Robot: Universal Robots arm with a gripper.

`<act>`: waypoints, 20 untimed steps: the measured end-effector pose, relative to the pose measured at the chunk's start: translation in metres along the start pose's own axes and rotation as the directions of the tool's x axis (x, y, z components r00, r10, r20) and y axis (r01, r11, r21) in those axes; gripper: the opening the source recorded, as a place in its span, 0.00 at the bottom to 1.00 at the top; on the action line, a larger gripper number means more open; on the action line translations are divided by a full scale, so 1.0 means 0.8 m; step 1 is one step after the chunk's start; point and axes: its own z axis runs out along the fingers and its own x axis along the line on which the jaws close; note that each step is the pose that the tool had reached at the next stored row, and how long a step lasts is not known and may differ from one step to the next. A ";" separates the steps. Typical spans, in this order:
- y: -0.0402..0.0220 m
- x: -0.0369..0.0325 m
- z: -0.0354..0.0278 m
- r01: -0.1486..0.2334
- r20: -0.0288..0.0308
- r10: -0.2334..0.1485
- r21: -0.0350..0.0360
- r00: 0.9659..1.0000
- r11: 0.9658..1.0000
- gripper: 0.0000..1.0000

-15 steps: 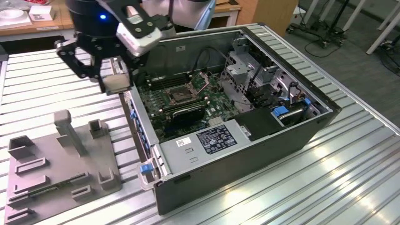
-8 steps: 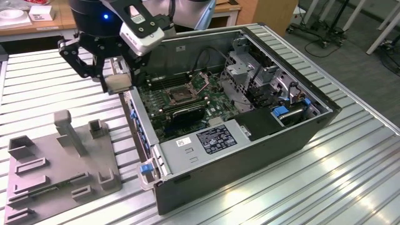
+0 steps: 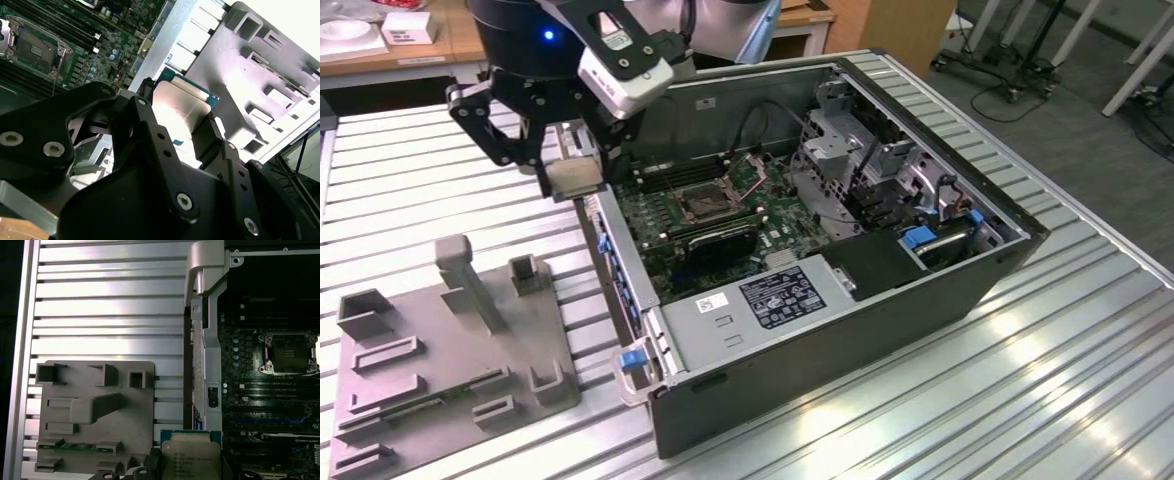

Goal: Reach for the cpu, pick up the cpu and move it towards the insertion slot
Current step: 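Pick up the cpu and move it towards the insertion slot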

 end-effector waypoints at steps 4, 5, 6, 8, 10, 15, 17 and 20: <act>0.0000 -0.0009 0.0000 0.000 0.000 0.000 0.000 1.000 1.000 0.55; 0.0000 -0.0012 0.0000 0.000 0.000 0.000 0.000 1.000 1.000 0.55; 0.0000 -0.0014 0.0000 0.000 0.000 0.000 0.000 1.000 1.000 0.55; 0.0000 -0.0031 0.0000 0.000 0.000 0.000 0.000 1.000 1.000 0.55; -0.0001 -0.0105 0.0002 0.000 0.000 0.000 0.000 1.000 1.000 0.55; -0.0001 -0.0384 0.0012 0.000 0.000 0.000 0.000 1.000 1.000 0.55; -0.0001 -0.0482 0.0014 0.000 0.000 0.000 0.000 1.000 1.000 0.55; -0.0002 -0.0639 0.0018 0.000 0.000 0.000 0.000 1.000 1.000 0.55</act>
